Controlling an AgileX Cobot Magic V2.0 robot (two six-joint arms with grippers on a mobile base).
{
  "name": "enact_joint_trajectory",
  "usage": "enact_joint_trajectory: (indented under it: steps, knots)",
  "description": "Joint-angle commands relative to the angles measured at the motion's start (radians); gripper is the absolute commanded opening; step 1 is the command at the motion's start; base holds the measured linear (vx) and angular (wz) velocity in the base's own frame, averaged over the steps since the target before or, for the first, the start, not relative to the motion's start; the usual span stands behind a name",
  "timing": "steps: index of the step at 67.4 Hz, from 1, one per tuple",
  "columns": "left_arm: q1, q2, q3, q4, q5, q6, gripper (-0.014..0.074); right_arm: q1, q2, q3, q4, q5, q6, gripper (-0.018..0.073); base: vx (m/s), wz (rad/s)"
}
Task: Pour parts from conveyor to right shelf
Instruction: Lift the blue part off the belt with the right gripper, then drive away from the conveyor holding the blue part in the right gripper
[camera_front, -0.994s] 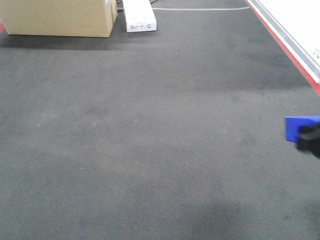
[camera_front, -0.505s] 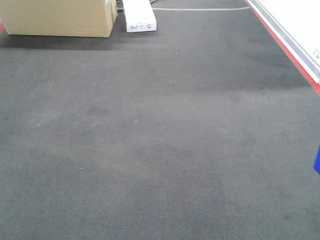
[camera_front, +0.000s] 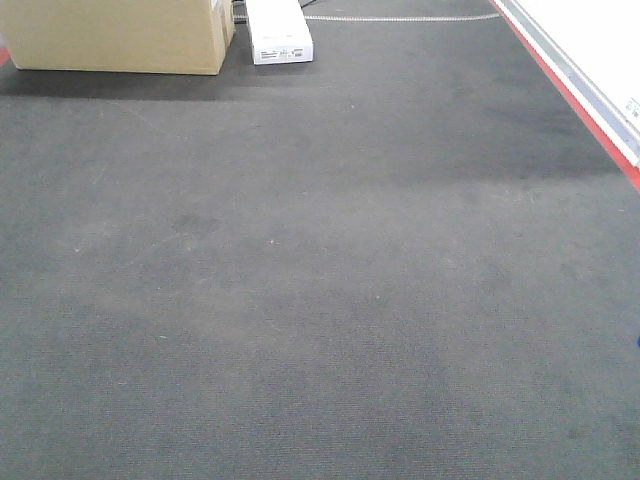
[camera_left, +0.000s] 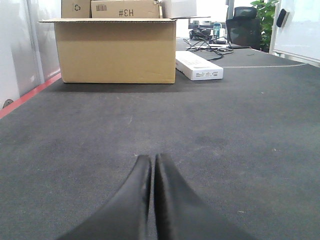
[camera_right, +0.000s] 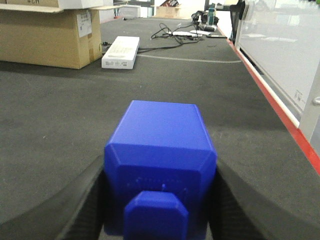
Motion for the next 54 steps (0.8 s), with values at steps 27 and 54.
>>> enact_joint_trajectory:
  steps: [27, 54]
  knots:
    - [-0.001, -0.004, -0.026, -0.006, -0.072, -0.007, -0.0006, -0.004, 0.013, -0.025, 0.002, -0.067, -0.003, 0.0048, 0.00, 0.00]
    - [-0.001, -0.004, -0.026, -0.006, -0.072, -0.007, -0.0006, -0.004, 0.013, -0.025, 0.002, -0.067, -0.003, 0.0048, -0.02, 0.00]
